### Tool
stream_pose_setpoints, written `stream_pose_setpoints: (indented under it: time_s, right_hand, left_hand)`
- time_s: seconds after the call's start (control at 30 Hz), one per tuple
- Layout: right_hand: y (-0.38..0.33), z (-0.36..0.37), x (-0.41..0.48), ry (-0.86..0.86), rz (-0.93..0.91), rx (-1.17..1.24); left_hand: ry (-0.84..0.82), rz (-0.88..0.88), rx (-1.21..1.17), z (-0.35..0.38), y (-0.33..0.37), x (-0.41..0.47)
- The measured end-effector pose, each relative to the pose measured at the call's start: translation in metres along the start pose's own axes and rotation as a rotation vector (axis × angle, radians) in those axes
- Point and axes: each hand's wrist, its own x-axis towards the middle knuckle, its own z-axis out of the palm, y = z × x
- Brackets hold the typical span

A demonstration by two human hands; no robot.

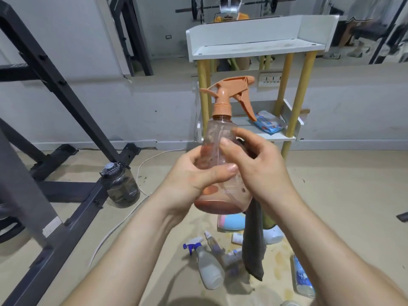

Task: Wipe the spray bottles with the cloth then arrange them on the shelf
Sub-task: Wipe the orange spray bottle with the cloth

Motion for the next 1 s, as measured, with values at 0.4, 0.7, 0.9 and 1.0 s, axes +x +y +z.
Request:
stream_pose_setpoints:
  time_s: [0.4,0.7,0.9,1.0]
  right_hand:
    - [0.003,0.016,-0.014,-0.064,-0.487,-0.242]
    - [0.025,0.035,-0.029,-0.024,-0.275,-0.192]
    - [0.013,0.034,-0.017,0.101,-0.306,-0.217]
    - [0.012,0.016,0.005,0.143,-0.077,-0.032]
  left_hand:
    - [0.320,0.041,-0.235,0.009,0.003,0.007]
    - [0.478,0.151,0.167,0.003,-0.007,0.012]
    - [0.385,0.164,0.297,0.006,-0.013,0.012]
    - [0.361,0.205,0.528,0.020,-0.016,0.006]
